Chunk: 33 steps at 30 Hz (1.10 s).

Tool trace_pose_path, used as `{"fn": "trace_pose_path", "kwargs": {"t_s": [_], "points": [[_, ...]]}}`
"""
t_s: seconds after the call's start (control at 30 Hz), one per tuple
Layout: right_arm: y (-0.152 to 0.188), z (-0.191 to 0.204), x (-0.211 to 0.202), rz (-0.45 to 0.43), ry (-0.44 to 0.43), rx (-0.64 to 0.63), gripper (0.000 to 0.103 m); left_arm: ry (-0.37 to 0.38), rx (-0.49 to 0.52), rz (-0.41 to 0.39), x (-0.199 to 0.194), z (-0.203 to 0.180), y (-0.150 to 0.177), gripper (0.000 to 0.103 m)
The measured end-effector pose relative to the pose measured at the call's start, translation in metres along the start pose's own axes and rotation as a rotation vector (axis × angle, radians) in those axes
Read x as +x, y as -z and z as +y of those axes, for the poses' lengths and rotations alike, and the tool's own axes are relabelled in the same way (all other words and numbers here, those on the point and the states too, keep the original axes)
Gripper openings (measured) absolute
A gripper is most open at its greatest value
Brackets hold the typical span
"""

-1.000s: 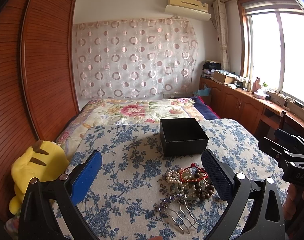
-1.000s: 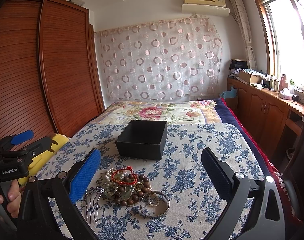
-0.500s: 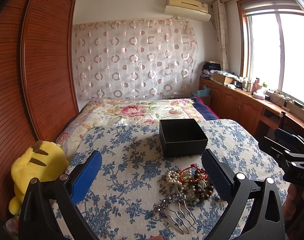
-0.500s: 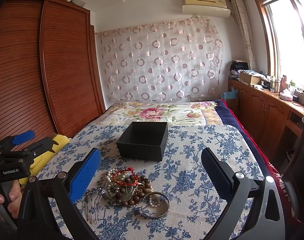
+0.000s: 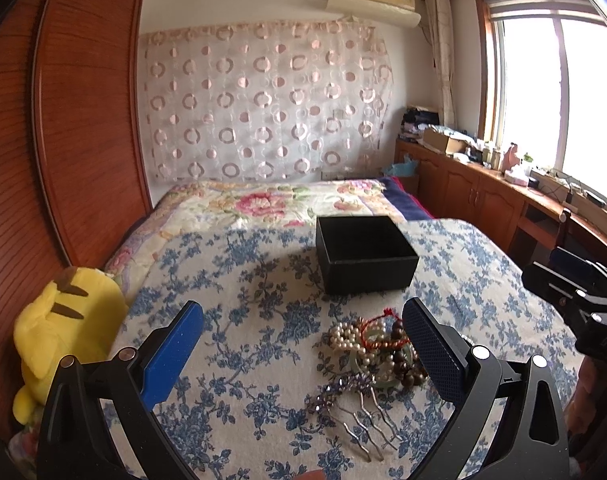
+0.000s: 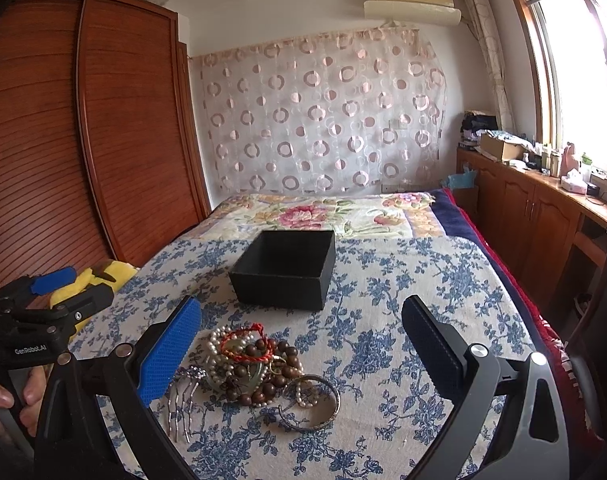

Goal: Organize jewelry
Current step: 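Grasp the silver crystal hair comb with the left tool while the right tool grasps the silver bangle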

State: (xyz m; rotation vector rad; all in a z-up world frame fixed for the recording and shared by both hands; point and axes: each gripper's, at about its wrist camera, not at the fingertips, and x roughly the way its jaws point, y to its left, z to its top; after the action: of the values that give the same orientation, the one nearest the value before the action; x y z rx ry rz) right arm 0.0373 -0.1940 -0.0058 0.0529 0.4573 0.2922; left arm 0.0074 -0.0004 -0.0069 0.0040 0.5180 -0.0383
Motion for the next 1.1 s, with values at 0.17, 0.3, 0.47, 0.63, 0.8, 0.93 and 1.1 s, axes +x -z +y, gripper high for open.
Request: {"fn": "trace_pose_path", "kwargs": {"t_s": [0.17,0.3,0.47,0.63,0.8,0.93,1.1], "points": [[0.014,-0.008,0.013,0.028,0.005,0.004,0.101,0.019,-0.008,0.053,0.017,0.004,0.011,0.097],[0.02,-0.012,0.02,0.039,0.009,0.001,0.101,0.032,-0.001,0.078,0.027,0.005,0.019,0.096],[0.03,-0.021,0.033,0.073,-0.016,-0.011,0.099,0.069,0.003,0.154,0.045,0.008,0.031,0.096],[0.045,-0.033,0.051,0.15,-0.037,-0.02,0.08,0.093,0.014,0.239,0.065,0.008,0.046,0.096],[0.063,-0.041,0.071,0.238,-0.051,-0.03,0.06,0.143,0.019,0.298,0.079,0.004,0.058,0.096],[0.074,-0.04,0.079,0.291,-0.072,-0.042,0.05,0.184,0.021,0.335,0.087,-0.001,0.064,0.096],[0.08,-0.037,0.084,0.331,-0.091,-0.062,0.04,0.218,0.029,0.374,0.095,-0.01,0.069,0.089]]}}
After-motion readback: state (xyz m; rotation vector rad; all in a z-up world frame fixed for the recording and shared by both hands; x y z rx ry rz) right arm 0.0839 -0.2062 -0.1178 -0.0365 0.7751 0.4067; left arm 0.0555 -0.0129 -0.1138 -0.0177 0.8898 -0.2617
